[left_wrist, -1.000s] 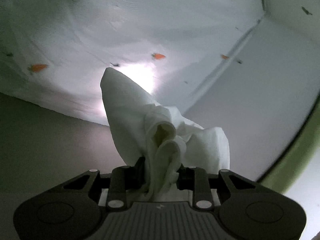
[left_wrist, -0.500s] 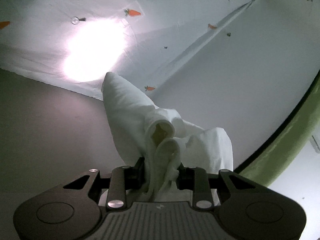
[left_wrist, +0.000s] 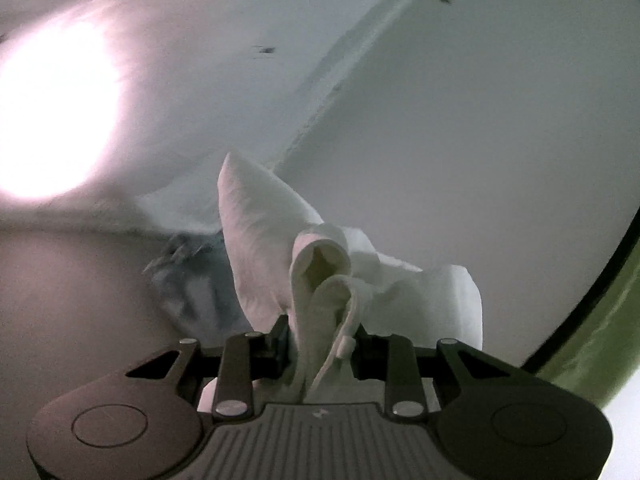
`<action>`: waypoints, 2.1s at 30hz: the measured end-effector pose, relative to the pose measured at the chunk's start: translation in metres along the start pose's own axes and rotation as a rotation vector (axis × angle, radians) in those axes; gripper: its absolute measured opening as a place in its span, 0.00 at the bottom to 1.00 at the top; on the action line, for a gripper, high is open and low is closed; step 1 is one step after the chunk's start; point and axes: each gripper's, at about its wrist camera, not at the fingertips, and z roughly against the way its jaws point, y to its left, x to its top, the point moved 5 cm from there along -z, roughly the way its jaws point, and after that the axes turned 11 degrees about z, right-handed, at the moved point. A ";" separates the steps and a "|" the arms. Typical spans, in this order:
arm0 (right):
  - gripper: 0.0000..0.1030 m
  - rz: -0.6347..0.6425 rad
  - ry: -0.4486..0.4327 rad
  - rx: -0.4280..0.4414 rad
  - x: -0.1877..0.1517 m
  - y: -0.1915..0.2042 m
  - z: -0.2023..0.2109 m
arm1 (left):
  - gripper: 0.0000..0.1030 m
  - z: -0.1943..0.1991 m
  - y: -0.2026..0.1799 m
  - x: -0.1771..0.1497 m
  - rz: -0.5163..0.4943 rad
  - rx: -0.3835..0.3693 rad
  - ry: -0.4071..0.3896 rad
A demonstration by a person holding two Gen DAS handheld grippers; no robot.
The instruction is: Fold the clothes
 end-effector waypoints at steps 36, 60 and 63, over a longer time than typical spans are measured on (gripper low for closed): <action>0.47 0.428 -0.285 -0.460 0.212 -0.103 -0.097 | 0.64 -0.440 0.086 0.055 -0.553 0.298 0.275; 1.00 1.340 0.053 -0.969 0.078 0.030 -0.110 | 1.00 -0.030 -0.037 -0.023 -0.263 0.305 -0.215; 1.00 1.399 0.103 -0.963 0.047 0.040 -0.105 | 1.00 0.024 -0.043 -0.047 -0.276 0.366 -0.284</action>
